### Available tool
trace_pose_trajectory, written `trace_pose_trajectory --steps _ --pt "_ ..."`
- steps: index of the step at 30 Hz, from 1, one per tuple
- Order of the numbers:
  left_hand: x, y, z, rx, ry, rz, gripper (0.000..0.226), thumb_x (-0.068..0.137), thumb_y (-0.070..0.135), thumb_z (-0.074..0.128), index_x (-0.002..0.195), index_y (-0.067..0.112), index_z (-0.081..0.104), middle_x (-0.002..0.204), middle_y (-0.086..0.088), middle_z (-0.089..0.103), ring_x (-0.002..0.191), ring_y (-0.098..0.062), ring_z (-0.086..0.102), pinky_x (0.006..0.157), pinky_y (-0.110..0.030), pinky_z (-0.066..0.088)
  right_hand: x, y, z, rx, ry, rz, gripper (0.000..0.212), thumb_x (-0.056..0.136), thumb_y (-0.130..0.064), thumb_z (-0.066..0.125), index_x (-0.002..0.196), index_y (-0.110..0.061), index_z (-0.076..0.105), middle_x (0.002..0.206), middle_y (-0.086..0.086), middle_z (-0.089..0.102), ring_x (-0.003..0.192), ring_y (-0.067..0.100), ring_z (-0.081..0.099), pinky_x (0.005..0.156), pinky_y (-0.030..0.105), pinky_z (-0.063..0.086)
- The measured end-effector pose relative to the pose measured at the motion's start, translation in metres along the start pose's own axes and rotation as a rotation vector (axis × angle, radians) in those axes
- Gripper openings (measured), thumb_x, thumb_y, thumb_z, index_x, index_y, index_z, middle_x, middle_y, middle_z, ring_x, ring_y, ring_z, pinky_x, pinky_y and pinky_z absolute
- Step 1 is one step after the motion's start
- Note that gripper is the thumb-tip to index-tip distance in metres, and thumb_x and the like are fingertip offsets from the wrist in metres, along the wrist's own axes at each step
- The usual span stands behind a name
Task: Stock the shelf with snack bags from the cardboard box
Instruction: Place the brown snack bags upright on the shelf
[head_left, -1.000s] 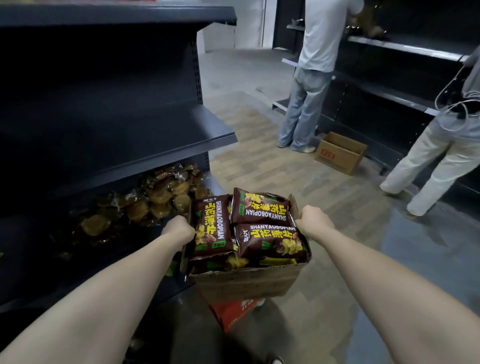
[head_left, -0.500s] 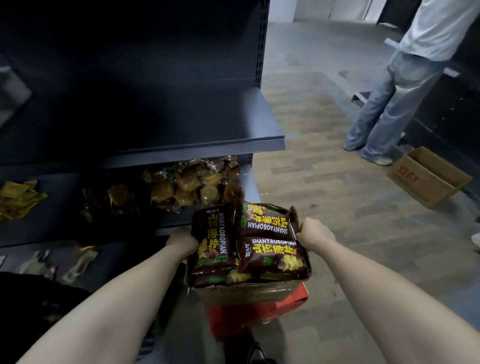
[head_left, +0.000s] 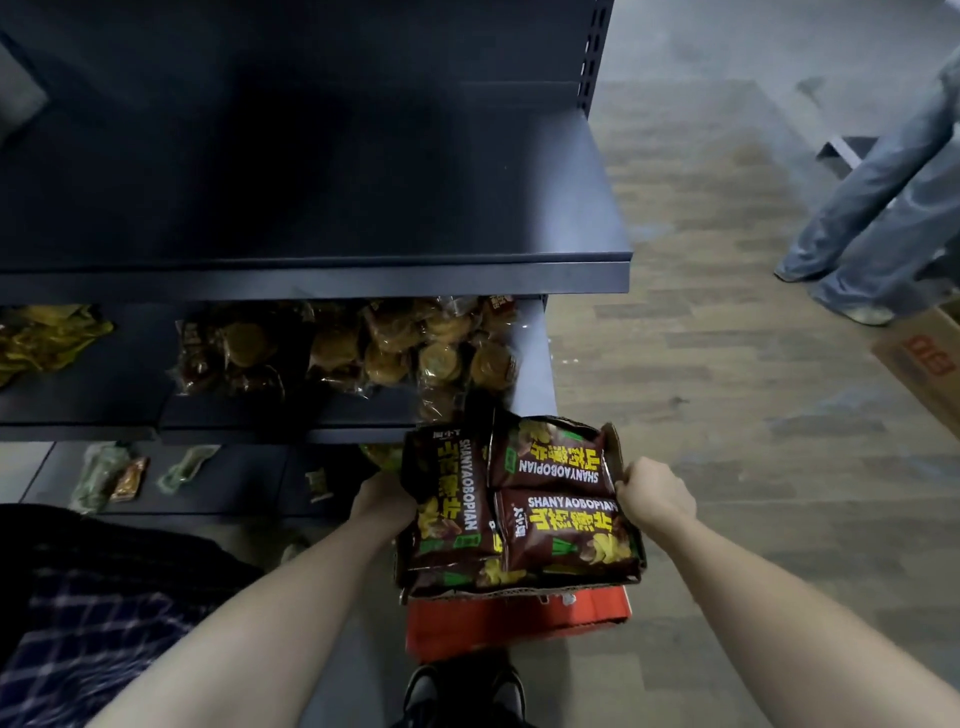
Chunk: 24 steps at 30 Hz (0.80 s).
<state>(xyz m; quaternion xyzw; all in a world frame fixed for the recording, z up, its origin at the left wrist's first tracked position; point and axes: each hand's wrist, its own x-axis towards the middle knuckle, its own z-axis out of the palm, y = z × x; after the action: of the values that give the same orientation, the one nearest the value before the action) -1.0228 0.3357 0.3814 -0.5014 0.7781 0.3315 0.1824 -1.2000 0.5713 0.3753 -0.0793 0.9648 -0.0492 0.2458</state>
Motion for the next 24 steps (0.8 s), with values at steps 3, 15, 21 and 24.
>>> trace_pose_trajectory --steps 3,15,21,24 --pt "0.006 0.014 0.003 0.037 -0.009 0.010 0.031 0.094 0.019 0.046 0.116 0.000 0.058 0.119 -0.019 0.060 0.109 -0.033 0.059 0.080 -0.034 0.048 0.013 0.002 -0.003 -0.003 0.001 0.009 0.012 0.090 -0.021 0.051 0.088 -0.015 0.061 0.107 0.012 0.067 0.099 0.033 0.063 0.072 0.030 0.042" --pt "0.008 0.014 0.004 0.081 -0.046 0.009 0.029 0.095 0.017 0.045 0.115 -0.001 0.058 0.115 -0.019 0.061 0.104 -0.034 0.060 0.070 -0.029 0.043 0.021 0.001 -0.008 -0.038 -0.140 -0.046 0.011 0.087 -0.019 0.047 0.082 -0.013 0.055 0.092 0.006 0.066 0.084 0.028 0.064 0.070 0.031 0.048" --pt "0.017 0.016 -0.007 0.052 -0.084 0.025 0.029 0.094 0.014 0.041 0.110 -0.002 0.059 0.110 -0.021 0.063 0.096 -0.035 0.064 0.079 -0.039 0.057 0.023 -0.003 -0.007 -0.074 -0.107 -0.059 0.016 0.090 -0.015 0.043 0.092 -0.012 0.058 0.107 0.011 0.067 0.097 0.031 0.063 0.073 0.031 0.043" --pt "0.017 0.019 -0.005 0.052 -0.074 0.046 0.024 0.094 0.017 0.041 0.097 0.003 0.061 0.104 -0.019 0.065 0.090 -0.034 0.065 0.078 -0.040 0.058 0.027 -0.002 -0.004 -0.078 -0.105 -0.057 0.017 0.089 -0.014 0.044 0.096 -0.010 0.059 0.110 0.012 0.066 0.099 0.032 0.062 0.073 0.031 0.042"
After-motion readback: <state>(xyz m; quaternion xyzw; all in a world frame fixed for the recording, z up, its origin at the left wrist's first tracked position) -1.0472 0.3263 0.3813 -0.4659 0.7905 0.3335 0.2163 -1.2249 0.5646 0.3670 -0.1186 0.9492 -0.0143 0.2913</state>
